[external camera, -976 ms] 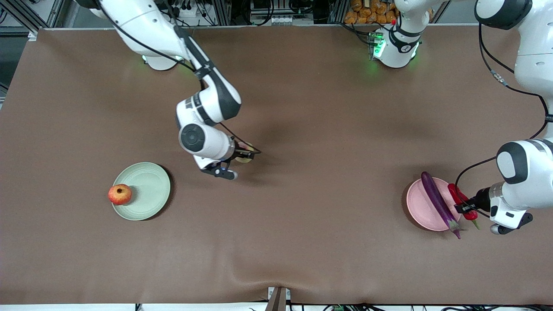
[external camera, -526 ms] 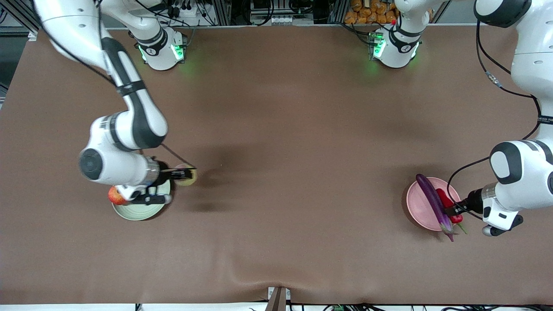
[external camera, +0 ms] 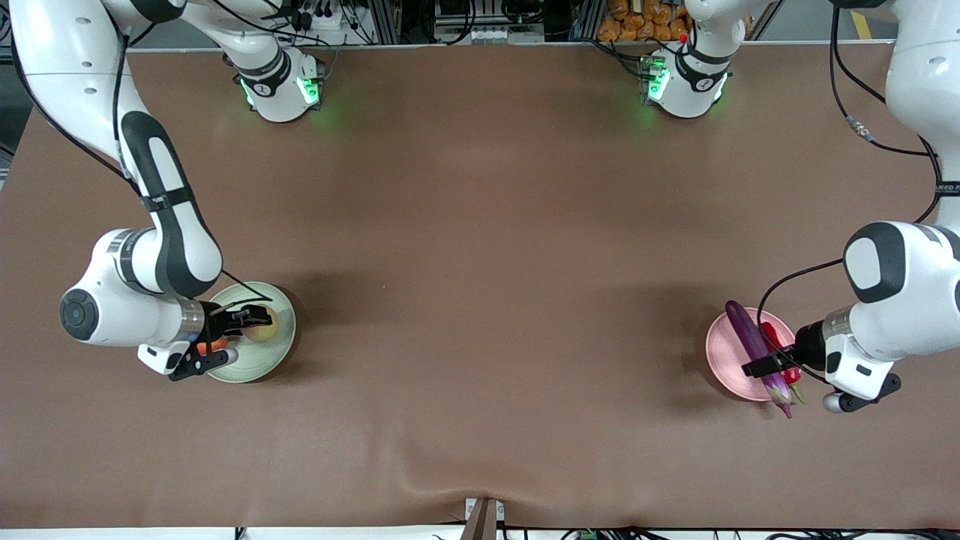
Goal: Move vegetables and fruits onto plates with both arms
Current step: 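Carry the peach to the green plate while the left gripper releases the pepper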
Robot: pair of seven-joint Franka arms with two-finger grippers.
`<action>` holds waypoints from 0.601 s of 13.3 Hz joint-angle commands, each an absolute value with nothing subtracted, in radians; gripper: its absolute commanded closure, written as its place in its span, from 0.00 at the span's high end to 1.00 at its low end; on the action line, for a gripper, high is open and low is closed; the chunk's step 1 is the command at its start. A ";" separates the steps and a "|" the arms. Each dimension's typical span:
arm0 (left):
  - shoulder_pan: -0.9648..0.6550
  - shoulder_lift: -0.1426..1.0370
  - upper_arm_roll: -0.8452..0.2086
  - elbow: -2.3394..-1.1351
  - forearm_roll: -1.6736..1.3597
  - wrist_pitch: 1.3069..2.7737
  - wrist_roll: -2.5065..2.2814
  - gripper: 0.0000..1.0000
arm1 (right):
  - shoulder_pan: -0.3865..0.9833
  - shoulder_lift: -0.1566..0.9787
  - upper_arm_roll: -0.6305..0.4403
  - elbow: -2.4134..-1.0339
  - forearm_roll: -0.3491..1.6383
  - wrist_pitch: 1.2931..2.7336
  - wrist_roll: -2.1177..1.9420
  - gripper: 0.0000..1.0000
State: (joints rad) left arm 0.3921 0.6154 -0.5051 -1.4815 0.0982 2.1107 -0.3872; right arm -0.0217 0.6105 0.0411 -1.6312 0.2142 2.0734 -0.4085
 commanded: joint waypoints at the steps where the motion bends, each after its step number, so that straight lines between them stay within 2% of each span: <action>1: 0.400 0.482 -0.535 -1.505 0.097 1.996 -0.388 1.00 | -0.025 0.597 0.060 -1.556 0.192 2.051 -0.411 1.00; 5: 0.402 0.241 -0.575 -1.499 0.095 1.754 -0.388 1.00 | -0.026 0.435 0.025 -1.543 0.138 1.953 -0.314 1.00; 8: 0.410 0.192 -0.577 -1.389 0.095 1.633 -0.379 1.00 | -0.023 0.240 0.018 -1.630 0.094 1.829 -0.252 1.00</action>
